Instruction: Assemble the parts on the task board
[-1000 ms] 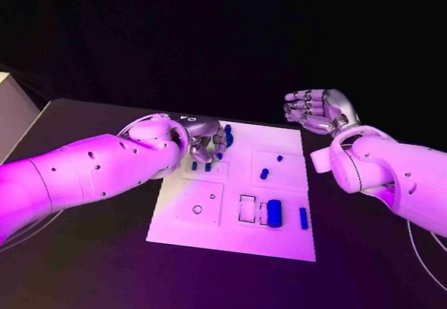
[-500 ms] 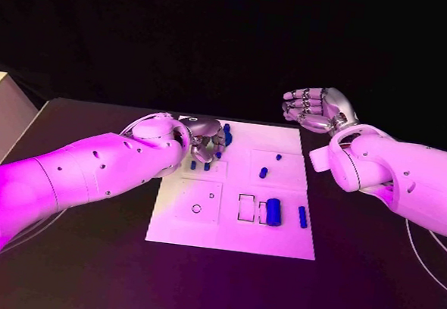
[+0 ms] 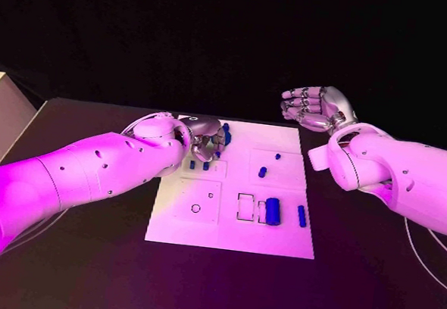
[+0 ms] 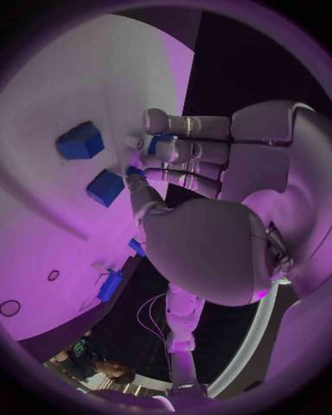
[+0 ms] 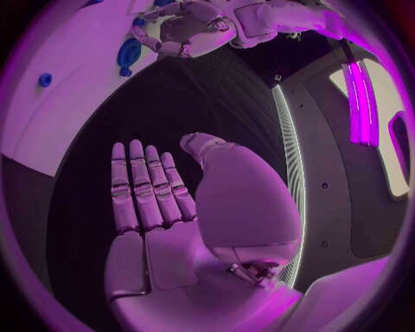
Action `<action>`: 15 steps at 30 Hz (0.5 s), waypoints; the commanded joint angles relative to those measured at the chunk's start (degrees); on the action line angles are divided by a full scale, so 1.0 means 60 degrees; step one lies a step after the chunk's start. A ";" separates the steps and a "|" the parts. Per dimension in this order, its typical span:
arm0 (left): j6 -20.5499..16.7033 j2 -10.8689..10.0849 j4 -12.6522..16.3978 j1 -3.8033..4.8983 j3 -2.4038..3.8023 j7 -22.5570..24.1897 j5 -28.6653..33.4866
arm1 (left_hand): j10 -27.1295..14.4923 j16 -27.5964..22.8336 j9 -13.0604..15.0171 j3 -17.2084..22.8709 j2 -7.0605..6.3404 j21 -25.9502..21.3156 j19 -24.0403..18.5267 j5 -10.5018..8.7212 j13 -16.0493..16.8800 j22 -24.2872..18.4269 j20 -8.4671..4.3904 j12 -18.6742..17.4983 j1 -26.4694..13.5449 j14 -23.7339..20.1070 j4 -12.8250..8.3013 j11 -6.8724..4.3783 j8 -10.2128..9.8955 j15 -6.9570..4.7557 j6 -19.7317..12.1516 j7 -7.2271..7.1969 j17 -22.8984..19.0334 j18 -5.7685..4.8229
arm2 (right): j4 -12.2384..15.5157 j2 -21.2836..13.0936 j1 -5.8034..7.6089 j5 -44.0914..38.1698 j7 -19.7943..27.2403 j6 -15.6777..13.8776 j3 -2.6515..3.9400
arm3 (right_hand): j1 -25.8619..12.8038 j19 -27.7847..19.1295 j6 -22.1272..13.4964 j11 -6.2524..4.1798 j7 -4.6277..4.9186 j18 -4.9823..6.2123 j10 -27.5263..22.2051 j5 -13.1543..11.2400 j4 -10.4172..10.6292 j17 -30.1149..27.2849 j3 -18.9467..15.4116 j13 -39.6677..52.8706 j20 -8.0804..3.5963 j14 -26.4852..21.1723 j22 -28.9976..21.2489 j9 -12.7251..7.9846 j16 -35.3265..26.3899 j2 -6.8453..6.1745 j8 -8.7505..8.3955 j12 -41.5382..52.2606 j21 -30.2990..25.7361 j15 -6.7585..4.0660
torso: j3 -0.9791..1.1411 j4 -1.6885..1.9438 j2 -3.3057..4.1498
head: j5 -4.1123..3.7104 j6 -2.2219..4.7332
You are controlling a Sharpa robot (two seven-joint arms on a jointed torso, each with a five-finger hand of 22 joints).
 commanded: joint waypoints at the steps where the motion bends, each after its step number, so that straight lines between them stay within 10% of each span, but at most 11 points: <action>1: 0.0233 0.0042 -0.0007 0.0014 0.0002 -0.0009 -0.0053 | 0.0135 0.0127 -0.0032 0.0037 0.0131 0.0111 0.0100 -0.0019 -0.0019 0.0088 0.0000 0.0089 -0.0008 0.0145 -0.0041 -0.0037 -0.0045 0.0009 0.0136 -0.0014 0.0082 -0.0113 | 0.0023 -0.0002 0.0010 -0.0026 0.0078 0.0090 0.0004 | -0.0040 -0.0085 0.0074 -0.0008 0.0711 0.0067 0.0055 0.0046 -0.0024 -0.0008 -0.0009 0.0002 0.0013 0.0031 -0.0009 -0.0008 -0.0032 -0.0025 -0.0049 -0.0035 -0.0025 0.0055 | -0.0003 0.0003 -0.0008 | -0.0012 -0.0023; 15: 0.0359 0.0136 -0.0135 0.0014 -0.0019 0.0023 -0.0053 | 0.0552 0.0517 -0.0133 0.0096 0.0300 0.0493 0.0403 -0.0021 -0.0071 0.0478 -0.0109 0.0212 0.0058 0.0529 -0.0227 -0.0192 -0.0018 -0.0124 0.0525 -0.0046 0.0465 -0.0194 | 0.0064 -0.0001 0.0017 -0.0027 0.0074 0.0103 0.0006 | -0.0040 -0.0085 0.0074 -0.0008 0.0711 0.0067 0.0055 0.0046 -0.0024 -0.0008 -0.0009 0.0002 0.0013 0.0031 -0.0009 -0.0008 -0.0032 -0.0025 -0.0049 -0.0035 -0.0025 0.0055 | -0.0005 0.0002 -0.0006 | -0.0031 -0.0058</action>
